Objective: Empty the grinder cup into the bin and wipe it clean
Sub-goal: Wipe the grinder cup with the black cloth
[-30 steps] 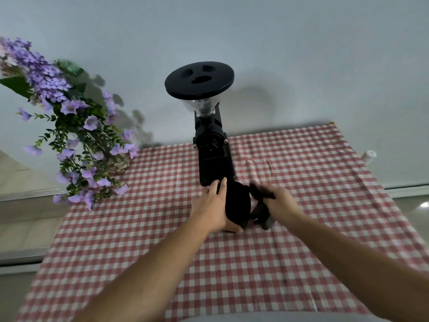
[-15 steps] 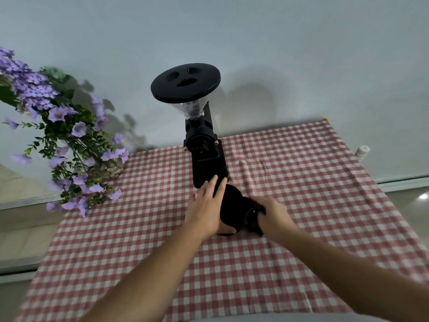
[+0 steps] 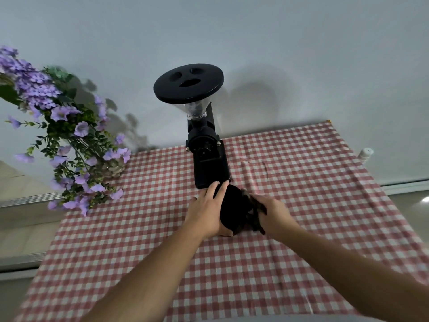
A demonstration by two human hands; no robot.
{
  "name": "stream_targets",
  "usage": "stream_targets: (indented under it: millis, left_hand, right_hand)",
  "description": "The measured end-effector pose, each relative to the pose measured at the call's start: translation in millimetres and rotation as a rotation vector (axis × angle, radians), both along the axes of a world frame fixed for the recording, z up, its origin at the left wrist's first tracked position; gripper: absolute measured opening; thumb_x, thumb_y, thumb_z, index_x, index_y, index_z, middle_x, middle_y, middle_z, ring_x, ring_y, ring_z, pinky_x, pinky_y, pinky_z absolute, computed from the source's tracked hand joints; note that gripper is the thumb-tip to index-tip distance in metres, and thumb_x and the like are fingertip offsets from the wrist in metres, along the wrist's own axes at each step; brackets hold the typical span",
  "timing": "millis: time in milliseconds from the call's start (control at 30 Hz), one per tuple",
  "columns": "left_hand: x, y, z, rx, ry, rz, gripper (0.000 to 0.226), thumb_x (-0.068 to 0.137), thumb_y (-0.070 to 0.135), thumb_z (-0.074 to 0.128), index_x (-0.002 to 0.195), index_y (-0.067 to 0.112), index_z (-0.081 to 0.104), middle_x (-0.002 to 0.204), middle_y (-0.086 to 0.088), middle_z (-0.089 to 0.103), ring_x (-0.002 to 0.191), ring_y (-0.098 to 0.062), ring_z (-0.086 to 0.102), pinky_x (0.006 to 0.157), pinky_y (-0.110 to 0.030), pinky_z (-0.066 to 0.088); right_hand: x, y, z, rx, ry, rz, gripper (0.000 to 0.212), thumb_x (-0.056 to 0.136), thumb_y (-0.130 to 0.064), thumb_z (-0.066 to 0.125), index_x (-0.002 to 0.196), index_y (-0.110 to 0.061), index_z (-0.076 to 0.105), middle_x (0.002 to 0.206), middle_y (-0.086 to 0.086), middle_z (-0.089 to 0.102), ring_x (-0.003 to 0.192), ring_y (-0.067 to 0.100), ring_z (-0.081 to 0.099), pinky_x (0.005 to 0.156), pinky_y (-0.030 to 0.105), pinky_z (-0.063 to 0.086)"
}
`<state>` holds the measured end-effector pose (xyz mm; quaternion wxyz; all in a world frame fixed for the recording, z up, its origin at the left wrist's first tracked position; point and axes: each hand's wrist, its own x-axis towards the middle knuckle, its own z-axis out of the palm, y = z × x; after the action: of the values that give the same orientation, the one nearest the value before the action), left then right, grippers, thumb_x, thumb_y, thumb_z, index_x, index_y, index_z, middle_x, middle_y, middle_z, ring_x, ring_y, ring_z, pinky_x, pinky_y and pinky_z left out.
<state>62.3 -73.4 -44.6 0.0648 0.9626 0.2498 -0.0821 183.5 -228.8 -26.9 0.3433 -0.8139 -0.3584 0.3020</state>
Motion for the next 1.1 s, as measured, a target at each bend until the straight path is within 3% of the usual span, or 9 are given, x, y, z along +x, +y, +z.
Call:
stream_targets:
  millis: [133, 267, 367, 400, 533, 700, 833, 967, 1100]
  left_hand:
    - [0, 0, 2, 0.009, 0.023, -0.003, 0.138, 0.054, 0.065, 0.082, 0.146, 0.037, -0.016, 0.161, 0.004, 0.001, 0.141, -0.027, 0.024, 0.1, -0.045, 0.044]
    - [1, -1, 5, -0.004, 0.039, 0.001, 0.135, 0.057, 0.064, 0.08, 0.147, 0.034, -0.016, 0.161, 0.007, -0.005, 0.14, -0.027, 0.023, 0.098, -0.046, 0.047]
    - [0, -3, 3, 0.042, -0.003, -0.015, 0.133, 0.063, 0.052, 0.085, 0.149, 0.032, -0.014, 0.16, 0.01, -0.006, 0.135, -0.024, 0.029, 0.089, -0.036, 0.05]
    - [-1, -3, 2, 0.059, -0.015, -0.025, 0.131, 0.065, 0.045, 0.086, 0.149, 0.032, -0.014, 0.16, 0.011, -0.006, 0.134, -0.024, 0.03, 0.087, -0.032, 0.051]
    - [0, -5, 5, 0.006, 0.013, 0.024, 0.134, 0.061, 0.058, 0.084, 0.149, 0.036, -0.014, 0.161, 0.007, -0.009, 0.142, -0.027, 0.021, 0.103, -0.045, 0.041]
    - [9, -24, 4, -0.084, 0.024, 0.226, 0.136, 0.056, 0.078, 0.072, 0.149, 0.035, -0.018, 0.161, -0.001, -0.01, 0.146, -0.032, 0.005, 0.11, -0.057, 0.024]
    - [15, -26, 3, -0.055, 0.037, 0.233, 0.129, 0.061, 0.071, 0.074, 0.15, 0.034, -0.011, 0.16, -0.003, 0.001, 0.141, -0.034, 0.015, 0.107, -0.055, 0.032]
    - [17, -14, 5, -0.067, 0.064, 0.131, 0.128, 0.058, 0.065, 0.079, 0.149, 0.035, -0.005, 0.16, 0.003, 0.003, 0.143, -0.033, 0.012, 0.109, -0.057, 0.029]
    - [14, 3, 11, -0.122, 0.073, -0.056, 0.131, 0.059, 0.062, 0.082, 0.152, 0.035, -0.006, 0.16, 0.015, -0.01, 0.147, -0.017, -0.012, 0.115, -0.054, 0.015]
  right_hand:
    - [25, 2, 11, -0.132, 0.027, -0.06, 0.039, 0.093, 0.002, 0.038, 0.117, -0.018, 0.062, 0.082, 0.006, 0.067, 0.067, 0.023, 0.067, 0.055, 0.031, 0.057]
    - [18, 12, 24, 0.087, 0.013, -0.15, 0.041, 0.094, -0.002, 0.04, 0.123, -0.026, 0.057, 0.079, 0.003, 0.066, 0.062, 0.022, 0.068, 0.045, 0.026, 0.053]
    - [-11, -2, 8, 0.038, -0.091, 0.027, 0.046, 0.095, -0.004, 0.04, 0.135, -0.027, 0.045, 0.117, -0.003, 0.06, 0.094, 0.011, 0.063, 0.075, 0.016, 0.052]
    - [-12, -6, 1, 0.001, -0.122, 0.044, 0.048, 0.095, -0.004, 0.04, 0.138, -0.026, 0.042, 0.121, -0.003, 0.058, 0.097, 0.01, 0.059, 0.075, 0.014, 0.048]
    - [29, 2, 4, -0.152, 0.057, -0.037, 0.031, 0.094, -0.005, 0.044, 0.114, -0.019, 0.063, 0.078, 0.002, 0.066, 0.059, 0.011, 0.061, 0.044, 0.016, 0.043]
    - [29, 13, 8, 0.085, 0.05, -0.216, 0.035, 0.095, -0.01, 0.041, 0.122, -0.026, 0.056, 0.081, -0.005, 0.065, 0.065, 0.012, 0.065, 0.046, 0.017, 0.047]
    - [-11, -4, -27, -0.155, 0.151, -0.006, 0.027, 0.094, -0.008, 0.04, 0.114, -0.014, 0.057, 0.088, 0.001, 0.064, 0.074, 0.014, 0.063, 0.057, 0.021, 0.05]
    - [32, 3, -10, -0.29, 0.144, 0.105, 0.018, 0.089, -0.006, 0.048, 0.086, -0.014, 0.064, 0.081, 0.004, 0.064, 0.076, 0.018, 0.061, 0.055, 0.021, 0.045]
    - [42, 15, 4, 0.047, 0.175, -0.181, 0.038, 0.093, -0.003, 0.043, 0.125, -0.019, 0.055, 0.107, 0.006, 0.064, 0.086, 0.016, 0.06, 0.066, 0.023, 0.049]
